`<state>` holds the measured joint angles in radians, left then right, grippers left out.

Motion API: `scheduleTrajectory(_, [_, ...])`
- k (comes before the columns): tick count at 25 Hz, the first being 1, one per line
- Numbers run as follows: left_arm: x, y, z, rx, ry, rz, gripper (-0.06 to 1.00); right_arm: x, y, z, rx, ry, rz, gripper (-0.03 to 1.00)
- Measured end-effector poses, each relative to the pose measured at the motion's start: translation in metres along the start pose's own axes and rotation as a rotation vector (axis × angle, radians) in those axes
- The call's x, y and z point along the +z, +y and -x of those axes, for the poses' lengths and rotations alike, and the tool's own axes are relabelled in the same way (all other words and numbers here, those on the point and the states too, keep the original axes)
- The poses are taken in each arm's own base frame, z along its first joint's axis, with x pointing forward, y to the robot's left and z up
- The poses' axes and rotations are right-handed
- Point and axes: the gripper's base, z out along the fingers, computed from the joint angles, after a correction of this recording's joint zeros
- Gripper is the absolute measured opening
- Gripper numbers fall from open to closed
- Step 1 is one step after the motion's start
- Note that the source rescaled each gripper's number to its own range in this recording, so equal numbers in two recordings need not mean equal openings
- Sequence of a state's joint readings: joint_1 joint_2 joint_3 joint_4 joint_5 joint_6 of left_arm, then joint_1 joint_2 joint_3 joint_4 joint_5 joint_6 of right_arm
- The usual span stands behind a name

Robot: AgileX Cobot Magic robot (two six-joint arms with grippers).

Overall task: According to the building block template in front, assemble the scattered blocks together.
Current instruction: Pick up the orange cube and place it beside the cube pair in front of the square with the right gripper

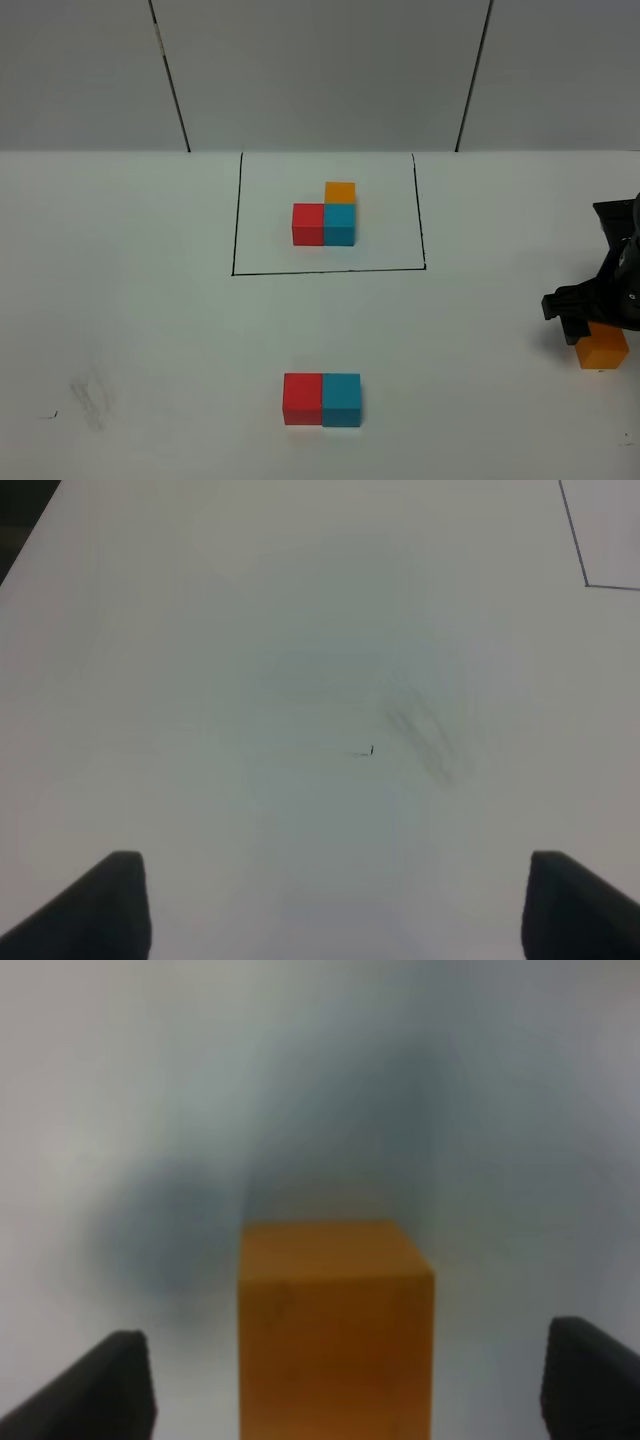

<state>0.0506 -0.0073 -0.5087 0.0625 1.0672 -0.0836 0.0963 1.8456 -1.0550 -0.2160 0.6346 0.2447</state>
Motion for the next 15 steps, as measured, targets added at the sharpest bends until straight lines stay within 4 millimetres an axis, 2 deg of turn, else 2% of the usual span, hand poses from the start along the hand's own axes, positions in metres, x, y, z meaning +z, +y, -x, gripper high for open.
scheduleTrajectory(11, [0.0,0.0,0.0,0.0,0.0,0.0,0.99,0.025,0.003,-0.003,-0.02,0.046,0.002,0.69])
scheduleTrajectory(13, [0.0,0.0,0.0,0.0,0.0,0.0,0.99,0.028,0.003,-0.003,-0.022,0.048,0.003,0.64])
scheduleTrajectory(15, [0.0,0.0,0.0,0.0,0.0,0.0,0.99,0.028,0.003,-0.002,-0.022,0.042,0.005,0.51])
